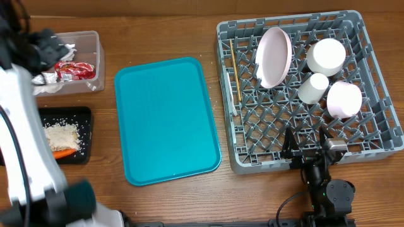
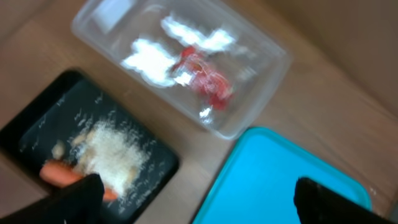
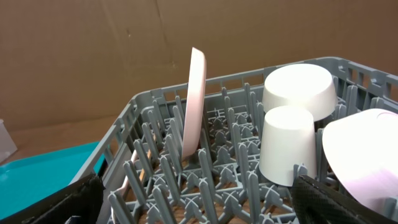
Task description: Sort waste into correct bins and load items into the dishwasher rack
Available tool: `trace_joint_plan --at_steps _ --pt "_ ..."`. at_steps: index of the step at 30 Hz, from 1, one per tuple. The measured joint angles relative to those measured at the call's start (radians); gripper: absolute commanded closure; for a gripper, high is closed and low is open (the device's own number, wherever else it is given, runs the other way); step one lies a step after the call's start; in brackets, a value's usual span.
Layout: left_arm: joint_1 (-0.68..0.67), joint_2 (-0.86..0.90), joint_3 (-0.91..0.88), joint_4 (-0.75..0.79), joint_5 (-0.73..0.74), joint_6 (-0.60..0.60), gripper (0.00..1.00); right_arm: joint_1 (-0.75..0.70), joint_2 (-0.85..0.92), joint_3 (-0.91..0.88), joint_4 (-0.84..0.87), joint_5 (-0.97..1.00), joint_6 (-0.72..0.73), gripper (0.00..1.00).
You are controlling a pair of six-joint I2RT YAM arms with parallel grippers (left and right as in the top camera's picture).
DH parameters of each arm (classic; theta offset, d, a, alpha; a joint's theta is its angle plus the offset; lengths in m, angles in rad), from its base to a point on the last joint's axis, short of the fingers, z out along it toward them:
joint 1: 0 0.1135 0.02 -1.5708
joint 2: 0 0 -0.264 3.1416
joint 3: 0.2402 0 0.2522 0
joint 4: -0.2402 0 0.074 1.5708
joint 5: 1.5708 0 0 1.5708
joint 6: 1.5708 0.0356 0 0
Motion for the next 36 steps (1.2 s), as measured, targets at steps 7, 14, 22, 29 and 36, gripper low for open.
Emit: trace_joint_plan --at_steps 7,14,22,29,36 --pt "-0.246 -0.504 -0.628 0.492 0.001 0.181 0.00 0.000 0.000 0.000 -0.001 0.002 0.000 0.00" --pt "-0.305 -0.872 -1.141 0.781 0.018 0.264 0.00 0.000 0.000 0.000 0.000 0.003 0.000 0.00" --pt "-0.302 -1.252 -1.561 1.111 0.089 0.374 0.00 0.000 0.000 0.000 0.000 0.003 0.000 0.00" --pt "-0.281 -1.527 -1.862 1.339 0.095 0.369 0.00 0.000 0.000 0.000 0.000 0.003 0.000 0.00" --pt "-0.281 -1.684 -2.021 1.335 0.081 0.322 0.00 0.000 0.000 0.000 0.000 0.003 0.000 0.00"
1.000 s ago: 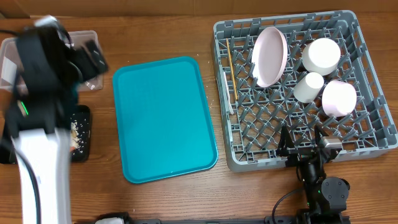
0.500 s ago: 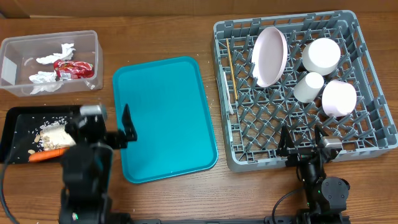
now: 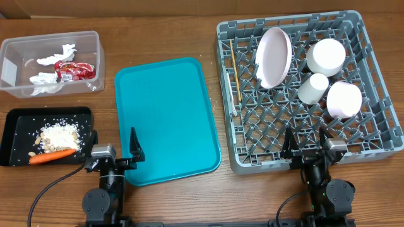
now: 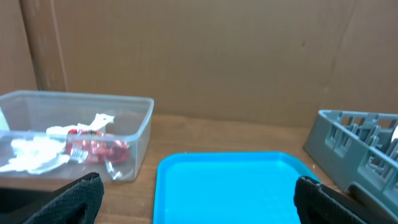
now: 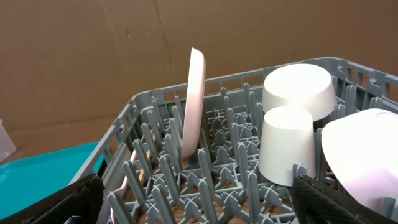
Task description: Sort waste into correct bins and load items into the dishwasher rack
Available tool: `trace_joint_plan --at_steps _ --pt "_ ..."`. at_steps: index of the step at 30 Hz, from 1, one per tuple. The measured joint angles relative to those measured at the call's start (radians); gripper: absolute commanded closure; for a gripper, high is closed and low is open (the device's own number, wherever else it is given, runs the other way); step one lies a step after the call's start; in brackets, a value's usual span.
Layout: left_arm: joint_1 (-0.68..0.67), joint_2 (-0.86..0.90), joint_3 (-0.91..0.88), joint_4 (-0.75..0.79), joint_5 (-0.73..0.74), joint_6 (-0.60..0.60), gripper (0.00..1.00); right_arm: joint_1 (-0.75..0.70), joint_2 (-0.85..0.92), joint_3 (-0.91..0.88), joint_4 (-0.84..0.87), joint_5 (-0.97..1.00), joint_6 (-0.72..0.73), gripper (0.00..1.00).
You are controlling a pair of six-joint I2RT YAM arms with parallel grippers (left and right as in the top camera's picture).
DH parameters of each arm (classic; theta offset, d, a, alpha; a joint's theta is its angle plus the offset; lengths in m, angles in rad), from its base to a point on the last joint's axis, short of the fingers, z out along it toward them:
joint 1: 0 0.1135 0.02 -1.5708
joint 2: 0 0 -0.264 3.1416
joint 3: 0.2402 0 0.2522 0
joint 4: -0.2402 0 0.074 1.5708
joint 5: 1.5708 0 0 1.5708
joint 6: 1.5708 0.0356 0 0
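The grey dishwasher rack [image 3: 372, 146] at the right holds a pink plate [image 3: 274, 57] on edge, two white cups [image 3: 326, 57] [image 3: 313, 88], a pink bowl [image 3: 344, 99] and thin utensils [image 3: 233, 69]. The teal tray [image 3: 167, 120] in the middle is bare. A clear bin [image 3: 95, 38] holds wrappers [image 3: 71, 70]. A black bin [image 3: 16, 120] holds rice and a carrot [image 3: 52, 154]. My left gripper [image 3: 114, 144] stands open and empty by the tray's front left corner, facing the tray [image 4: 230, 186]. My right gripper [image 5: 199, 202] stands open and empty at the rack's front edge.
Brown cardboard walls stand behind the table in both wrist views. The two bins sit one behind the other at the far left, the clear bin [image 4: 140, 134] beyond the black one. The rack's corner [image 4: 360, 140] shows at the right of the left wrist view.
My left arm was stretched out over the clear bin and black bin at the far left; now its gripper sits low at the table's front edge by the tray. The right arm has not moved.
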Motion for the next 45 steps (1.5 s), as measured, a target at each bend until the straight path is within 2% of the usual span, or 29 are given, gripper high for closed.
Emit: trace_joint_plan --at_steps 7,45 --pt "0.000 -0.008 -0.004 -0.132 -0.003 -0.006 0.00 0.000 0.000 0.000 0.000 0.000 0.000 0.00" --pt "0.000 -0.008 -0.004 -0.131 -0.004 -0.006 0.00 0.000 0.000 0.000 0.000 0.000 0.000 0.00"
